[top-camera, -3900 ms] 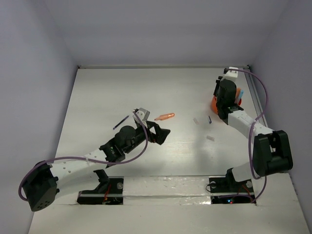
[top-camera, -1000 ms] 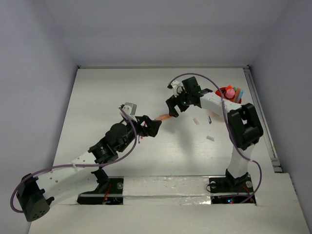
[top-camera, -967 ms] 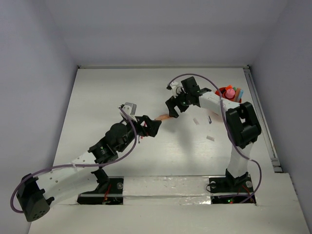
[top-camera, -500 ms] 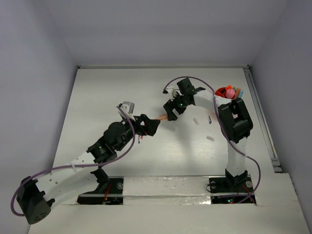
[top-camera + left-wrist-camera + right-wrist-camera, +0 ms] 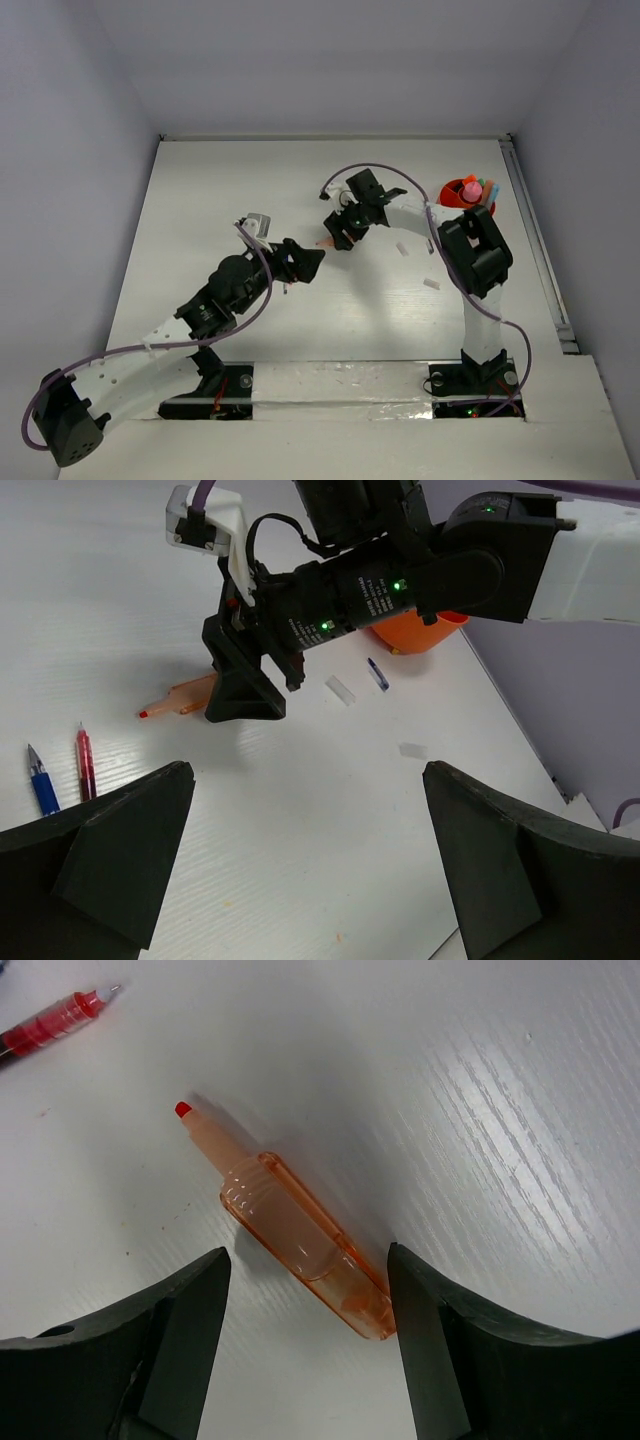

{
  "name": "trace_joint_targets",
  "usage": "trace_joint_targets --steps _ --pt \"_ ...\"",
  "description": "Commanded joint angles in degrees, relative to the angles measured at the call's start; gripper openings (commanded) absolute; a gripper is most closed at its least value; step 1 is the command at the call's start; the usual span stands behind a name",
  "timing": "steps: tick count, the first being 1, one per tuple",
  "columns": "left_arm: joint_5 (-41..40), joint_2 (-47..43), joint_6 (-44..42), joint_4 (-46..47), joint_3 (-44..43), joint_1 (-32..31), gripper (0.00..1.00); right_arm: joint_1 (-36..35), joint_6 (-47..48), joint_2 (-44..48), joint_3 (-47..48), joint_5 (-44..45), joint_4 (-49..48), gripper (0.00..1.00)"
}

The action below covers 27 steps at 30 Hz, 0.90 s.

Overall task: Sort the stationery into containers
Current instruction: Pick up the pen from the center of the board.

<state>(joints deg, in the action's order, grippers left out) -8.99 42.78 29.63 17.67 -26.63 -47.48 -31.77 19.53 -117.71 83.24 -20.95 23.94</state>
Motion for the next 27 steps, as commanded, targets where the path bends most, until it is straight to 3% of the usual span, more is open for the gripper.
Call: trace_joint_targets --steps 1,14,21,23,27 --pt "0.73 -2.18 1.05 2.28 0.88 0.37 0.99 -1.72 -5.37 1.25 -6.22 3.28 -1.52 0.69" --pt "1.08 -2.27 2.28 1.84 1.32 0.9 0.98 -3.39 -23.02 10.3 -22.59 12.84 -14.0 0.69" --pt "2.31 2.38 3.51 3.07 0.62 0.9 0.94 -3.91 -25.59 9.69 -26.37 18.66 -18.31 0.57" --pt "2.32 3.97 4.12 3.16 0.27 0.9 0.94 -3.91 -25.51 9.69 -26.73 19.1 -18.67 0.49" --pt "2.31 6.08 4.82 3.51 -0.35 0.9 0.9 -3.91 -26.3 10.04 -26.99 18.49 -17.79 0.47"
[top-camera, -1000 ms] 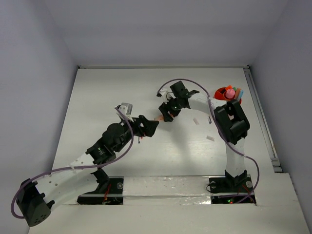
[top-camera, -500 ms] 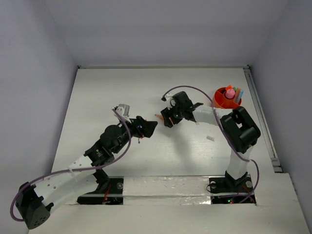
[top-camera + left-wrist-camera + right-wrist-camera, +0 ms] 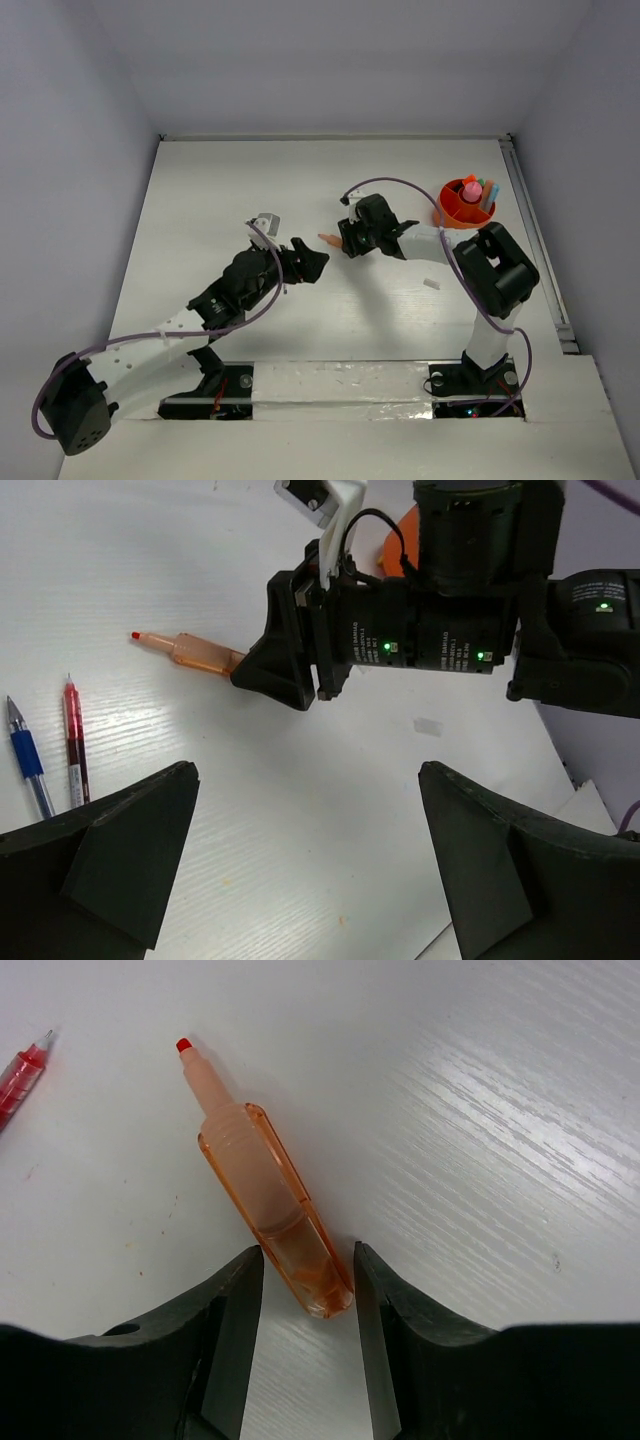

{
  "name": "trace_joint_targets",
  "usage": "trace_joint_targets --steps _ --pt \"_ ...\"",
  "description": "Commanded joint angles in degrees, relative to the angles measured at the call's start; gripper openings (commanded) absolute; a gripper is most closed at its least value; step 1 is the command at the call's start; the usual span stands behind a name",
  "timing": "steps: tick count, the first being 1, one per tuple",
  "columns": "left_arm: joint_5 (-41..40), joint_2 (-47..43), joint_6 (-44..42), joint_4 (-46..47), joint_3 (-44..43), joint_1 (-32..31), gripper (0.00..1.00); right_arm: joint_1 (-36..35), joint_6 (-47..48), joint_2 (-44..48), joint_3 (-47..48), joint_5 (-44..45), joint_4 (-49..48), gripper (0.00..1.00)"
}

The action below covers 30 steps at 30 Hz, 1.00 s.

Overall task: Sort the stationery into containers
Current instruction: Pick up the pen from the center of the board.

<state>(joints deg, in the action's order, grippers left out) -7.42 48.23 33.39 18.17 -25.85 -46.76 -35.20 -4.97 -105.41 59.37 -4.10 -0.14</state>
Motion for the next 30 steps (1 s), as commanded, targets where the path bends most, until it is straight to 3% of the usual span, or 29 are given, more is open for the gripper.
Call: trace_joint_targets --steps 1,6,7,13,20,24,30 --pt "0.83 1.25 1.24 3.01 -1.31 0.18 0.9 -0.48 -1.97 -2.0 -3.21 1.55 6.38 0.48" --pt "1.18 5.56 1.51 3.71 -2.71 0.71 0.83 -0.48 -3.11 -2.17 -3.74 1.55 6.56 0.44" --pt "1.53 6.34 1.59 3.88 -3.07 0.71 0.83 -0.48 -3.37 -2.17 -3.74 1.81 6.65 0.3" --pt "3.9 11.27 2.21 4.85 -5.97 2.47 0.82 -1.01 -5.75 5.11 -6.54 1.46 5.15 0.07" --pt "5.84 16.8 2.65 9.16 -7.99 3.52 0.78 -1.01 -8.65 17.76 -11.46 -2.75 3.57 0.04" --pt "7.07 20.15 4.13 13.72 -8.61 4.14 0.62 -1.54 -10.67 24.36 -14.28 -5.21 2.87 0.03" --pt "7.16 25.68 5.37 21.29 -10.71 4.66 0.54 -1.54 -11.55 30.78 -16.22 -8.11 2.34 0.01"
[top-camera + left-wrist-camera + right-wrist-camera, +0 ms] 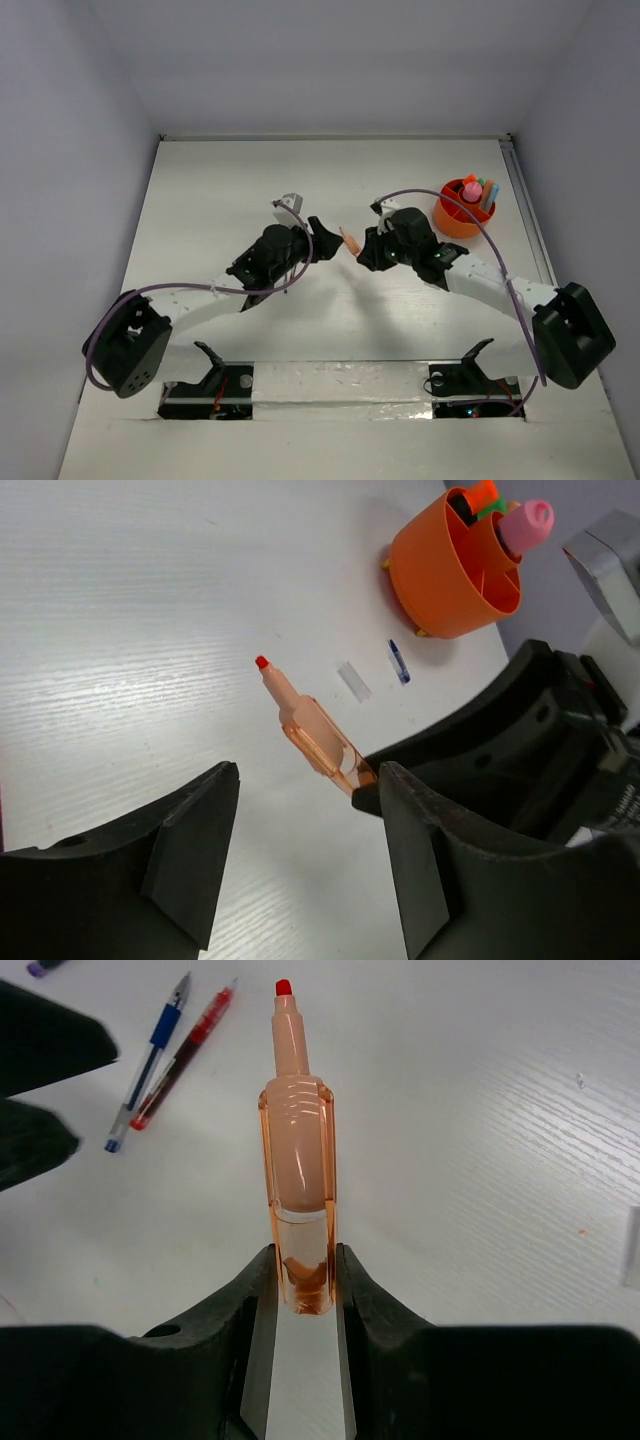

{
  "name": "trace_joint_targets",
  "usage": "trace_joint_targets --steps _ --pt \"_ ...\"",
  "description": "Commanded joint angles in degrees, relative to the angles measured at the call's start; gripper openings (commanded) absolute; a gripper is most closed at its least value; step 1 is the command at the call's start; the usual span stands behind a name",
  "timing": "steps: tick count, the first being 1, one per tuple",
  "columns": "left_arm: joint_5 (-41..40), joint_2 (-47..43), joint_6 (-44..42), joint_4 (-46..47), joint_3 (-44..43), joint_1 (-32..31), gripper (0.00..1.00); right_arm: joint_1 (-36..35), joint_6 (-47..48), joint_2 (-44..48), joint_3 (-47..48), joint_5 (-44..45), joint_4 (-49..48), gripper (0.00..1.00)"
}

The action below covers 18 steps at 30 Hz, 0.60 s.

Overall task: Sort the stationery into containers
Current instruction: Pick up the pen from the center of the board.

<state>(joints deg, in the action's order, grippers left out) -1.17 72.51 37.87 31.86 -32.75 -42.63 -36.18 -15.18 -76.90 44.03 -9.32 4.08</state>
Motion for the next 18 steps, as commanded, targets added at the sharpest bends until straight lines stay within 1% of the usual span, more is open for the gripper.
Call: trace_joint_targets --steps 1,4,7,8,9,15,18 --pt "0.91 2.36 0.63 7.61 -4.42 0.53 0.53 -0.55 -1.6 2.72 -1.4 -3.68 -2.14 0.01" --pt "2.92 4.92 -0.07 7.78 -6.27 0.53 0.51 -1.08 -2.57 4.3 -1.93 -5.79 -2.67 0.0" --pt "2.67 5.97 -0.6 10.5 -6.1 0.53 0.5 -1.08 -2.84 5.36 -2.11 -8.34 -3.11 0.0" --pt "2.58 6.93 -0.69 10.51 -6.36 0.53 0.49 -1.08 -2.84 5.45 -2.02 -8.69 -2.94 0.0" --pt "2.58 7.46 -0.95 10.25 -7.23 0.53 0.44 -1.08 -2.75 5.62 -2.02 -9.04 -2.85 0.0" --pt "2.93 9.4 -0.52 8.93 -8.29 0.53 0.36 -1.08 -2.22 7.91 -2.11 -8.08 -2.41 0.0" --pt "1.7 8.79 -0.16 7.87 -7.77 0.53 0.35 -1.08 -2.13 8.0 -2.02 -7.56 -2.14 0.0"
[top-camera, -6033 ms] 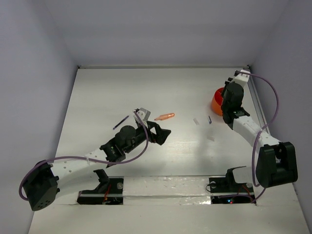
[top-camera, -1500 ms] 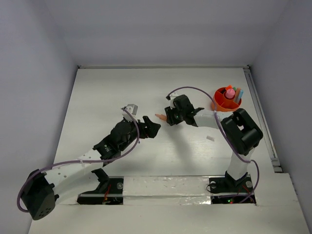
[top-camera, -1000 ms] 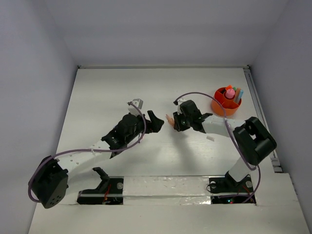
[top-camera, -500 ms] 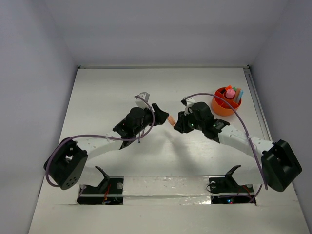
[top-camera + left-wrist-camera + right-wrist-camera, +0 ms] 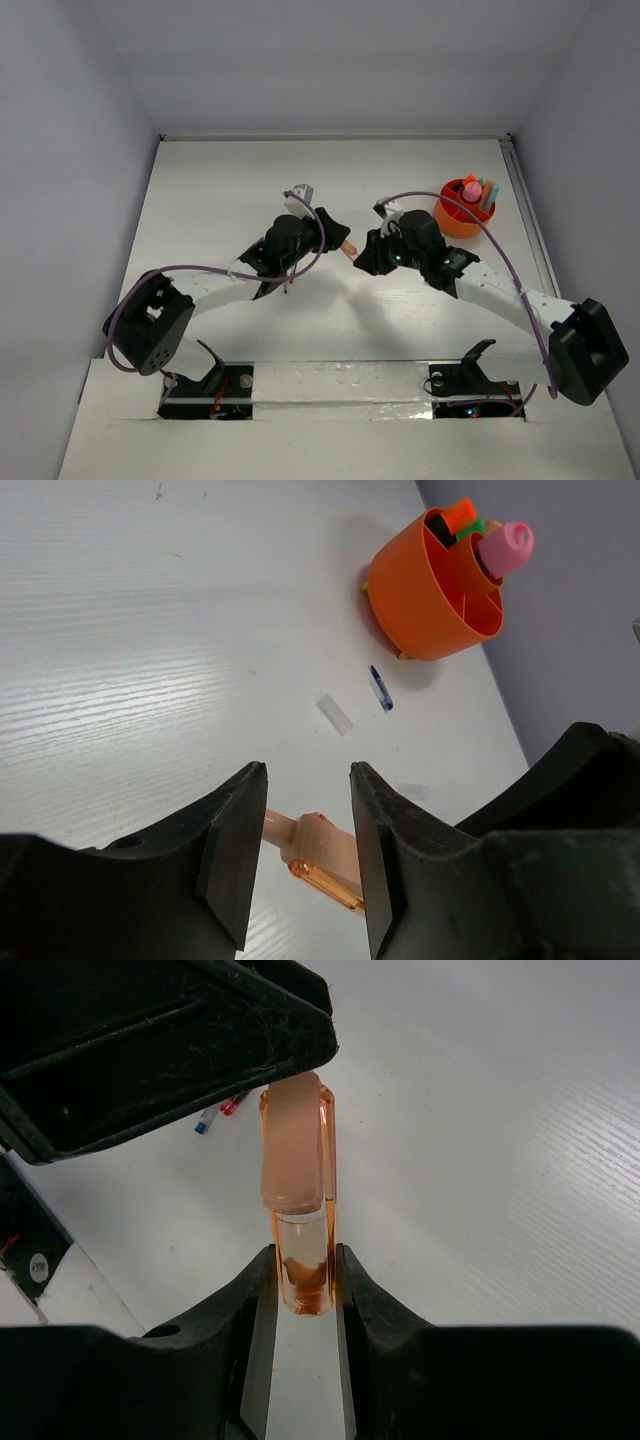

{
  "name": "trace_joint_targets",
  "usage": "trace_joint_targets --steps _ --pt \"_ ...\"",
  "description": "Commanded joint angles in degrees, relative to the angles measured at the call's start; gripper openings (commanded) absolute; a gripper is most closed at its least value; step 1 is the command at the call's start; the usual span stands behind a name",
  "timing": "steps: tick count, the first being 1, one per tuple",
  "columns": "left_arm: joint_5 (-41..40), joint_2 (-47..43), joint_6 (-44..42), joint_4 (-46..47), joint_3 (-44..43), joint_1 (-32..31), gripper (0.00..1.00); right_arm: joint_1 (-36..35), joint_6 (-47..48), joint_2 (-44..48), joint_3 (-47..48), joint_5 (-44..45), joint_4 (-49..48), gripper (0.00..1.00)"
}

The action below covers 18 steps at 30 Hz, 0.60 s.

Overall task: Sort the stationery into containers
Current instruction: Pick up the pen from the center of the board.

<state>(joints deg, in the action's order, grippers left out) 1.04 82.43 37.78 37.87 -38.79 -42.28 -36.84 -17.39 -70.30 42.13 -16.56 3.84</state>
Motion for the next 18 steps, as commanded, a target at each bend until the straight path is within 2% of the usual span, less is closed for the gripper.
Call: trace_joint_targets --steps 1,5,6,7,9,13,18 --pt "-1.82 -1.4 0.01 1.42 -1.65 0.18 0.35 -0.43 0.07 1.48 -0.2 -0.14 -1.9 0.0" --pt "-4.9 -3.33 0.28 1.07 -0.5 0.18 0.46 -0.43 -0.1 1.22 -0.2 0.74 -2.08 0.0" --pt "-5.43 -3.68 0.36 1.16 0.11 0.18 0.56 -0.43 -0.02 1.13 -0.03 1.08 -1.9 0.0" --pt "-6.3 -3.94 0.54 1.33 0.55 0.18 0.62 -0.43 0.16 1.13 0.23 1.26 -1.73 0.0" --pt "-6.75 -4.47 0.63 1.86 0.99 0.18 0.69 -0.43 0.51 1.05 0.58 2.49 -0.5 0.0" --pt "-6.49 -4.12 1.15 1.77 1.08 0.18 0.67 -0.43 0.69 2.1 0.76 4.16 0.21 0.0" --pt "-3.15 -1.84 2.39 3.87 0.73 0.18 0.59 -0.43 0.77 3.33 1.02 3.64 -0.67 0.0"
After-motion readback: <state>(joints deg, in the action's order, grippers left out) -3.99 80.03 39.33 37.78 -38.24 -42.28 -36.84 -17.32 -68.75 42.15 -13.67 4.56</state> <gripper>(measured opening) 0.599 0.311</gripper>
